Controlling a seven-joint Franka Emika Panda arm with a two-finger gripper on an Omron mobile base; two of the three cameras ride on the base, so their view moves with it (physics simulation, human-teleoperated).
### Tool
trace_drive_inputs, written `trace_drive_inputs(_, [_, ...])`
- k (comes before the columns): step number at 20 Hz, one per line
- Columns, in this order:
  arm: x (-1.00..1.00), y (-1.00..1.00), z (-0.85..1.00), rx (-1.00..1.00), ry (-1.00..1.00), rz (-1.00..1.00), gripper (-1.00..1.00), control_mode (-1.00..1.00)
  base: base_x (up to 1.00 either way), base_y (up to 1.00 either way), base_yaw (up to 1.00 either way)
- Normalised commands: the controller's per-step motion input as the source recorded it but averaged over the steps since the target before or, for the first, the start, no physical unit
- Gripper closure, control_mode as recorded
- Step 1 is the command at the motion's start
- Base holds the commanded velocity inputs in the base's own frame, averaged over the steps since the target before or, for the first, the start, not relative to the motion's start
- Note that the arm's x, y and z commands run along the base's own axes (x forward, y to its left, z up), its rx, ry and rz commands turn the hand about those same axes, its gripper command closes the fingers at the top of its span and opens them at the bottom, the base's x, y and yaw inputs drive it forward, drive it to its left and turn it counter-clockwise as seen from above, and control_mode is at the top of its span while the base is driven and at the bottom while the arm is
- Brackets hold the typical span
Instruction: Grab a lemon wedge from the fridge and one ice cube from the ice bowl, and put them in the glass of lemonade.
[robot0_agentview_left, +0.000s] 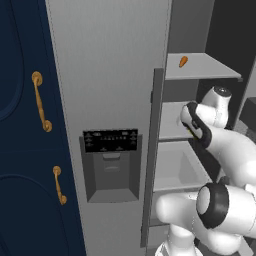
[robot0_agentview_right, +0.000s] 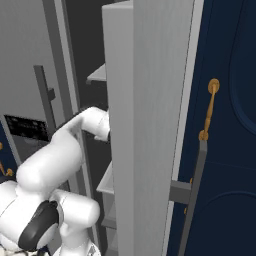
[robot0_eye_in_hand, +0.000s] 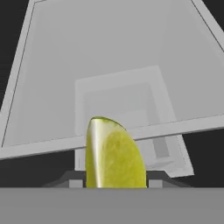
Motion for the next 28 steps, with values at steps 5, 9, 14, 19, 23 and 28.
trace_drive_inputs(5, [-1.0,0.53,0.6,-0.02,0.02,0.02,1.0,-1.0,0.0,0.0,0.0])
trace_drive_inputs(9, [-1.0,0.44,0.72,-0.01,0.1,0.0,1.0,-1.0,0.0,0.0,0.0])
trace_drive_inputs(14, [-1.0,0.4,0.6,0.0,0.13,0.01,1.0,-1.0,0.0,0.0,0.0])
trace_drive_inputs(19, [-0.91,0.12,0.43,0.0,0.02,0.03,1.0,-1.0,0.0,0.0,0.0])
trace_drive_inputs(23, [-0.55,0.09,0.01,0.0,0.0,0.08,1.0,-1.0,0.0,0.0,0.0])
trace_drive_inputs(28, [0.0,0.0,0.0,0.0,0.0,0.0,1.0,-1.0,0.0,0.0,0.0])
